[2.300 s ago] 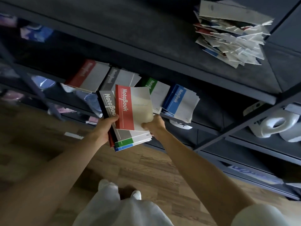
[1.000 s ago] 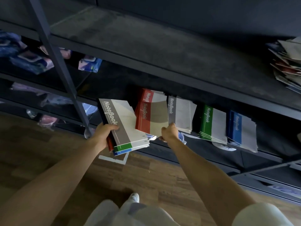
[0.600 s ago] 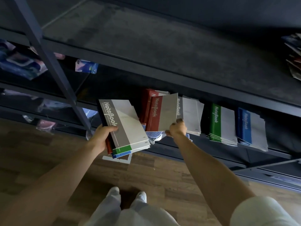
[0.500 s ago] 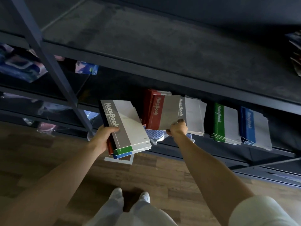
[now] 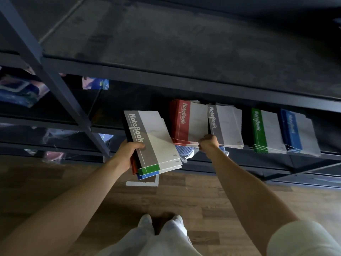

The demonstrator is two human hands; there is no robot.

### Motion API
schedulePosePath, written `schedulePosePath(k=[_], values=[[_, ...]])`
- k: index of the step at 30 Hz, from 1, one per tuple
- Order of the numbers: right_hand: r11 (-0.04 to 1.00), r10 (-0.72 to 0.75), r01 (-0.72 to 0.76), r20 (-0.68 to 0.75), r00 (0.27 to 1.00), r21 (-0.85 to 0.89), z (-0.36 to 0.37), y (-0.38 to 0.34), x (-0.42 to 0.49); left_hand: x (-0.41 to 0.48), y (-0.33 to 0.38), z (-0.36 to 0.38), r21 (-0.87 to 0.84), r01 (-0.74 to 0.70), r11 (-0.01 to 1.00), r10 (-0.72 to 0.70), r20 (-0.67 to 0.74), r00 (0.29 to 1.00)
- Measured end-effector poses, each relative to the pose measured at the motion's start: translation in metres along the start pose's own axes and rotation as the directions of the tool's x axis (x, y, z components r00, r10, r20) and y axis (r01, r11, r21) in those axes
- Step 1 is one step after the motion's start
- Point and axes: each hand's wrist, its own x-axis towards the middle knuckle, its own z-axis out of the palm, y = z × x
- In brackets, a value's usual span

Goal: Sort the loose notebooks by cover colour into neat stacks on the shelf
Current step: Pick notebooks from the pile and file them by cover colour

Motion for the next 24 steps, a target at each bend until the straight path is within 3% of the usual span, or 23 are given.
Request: schedulePosePath(k=[4, 7, 9, 14, 18, 24], values=[[0.998, 0.012, -0.009, 0.039, 0.999, -0.068, -0.008, -0.005, -0.016, 0.006, 0.008, 0.011, 0.031, -0.012, 0.999, 0.01, 0.058, 0.998], [0.995, 0.072, -0.091, 0.403, 0.912, 0.029, -0.019, -0.018, -0.048, 0.009, 0.011, 0.028, 0.034, -0.025, 0.999, 0.021, 0.123, 0.992], [0.999, 0.036, -0.034, 0.488, 0.872, -0.014, -0.023, -0.022, -0.062, 0.012, 0.011, 0.042, 0.045, -0.031, 0.998, 0.024, 0.161, 0.987], [0.953, -0.173, 0.207, 0.162, 0.972, -0.221, -0.033, -0.01, -0.065, 0.013, 0.005, 0.078, 0.031, -0.022, 0.999, 0.017, 0.169, 0.985], [0.963, -0.207, 0.2, -0.02, 0.978, -0.182, -0.054, 0.008, -0.062, 0.009, -0.004, 0.104, 0.009, 0.009, 1.0, -0.01, 0.195, 0.981], [0.992, -0.105, 0.099, -0.069, 0.992, -0.083, -0.091, 0.035, -0.025, 0.009, -0.012, 0.143, -0.022, 0.035, 0.999, -0.031, 0.145, 0.989]])
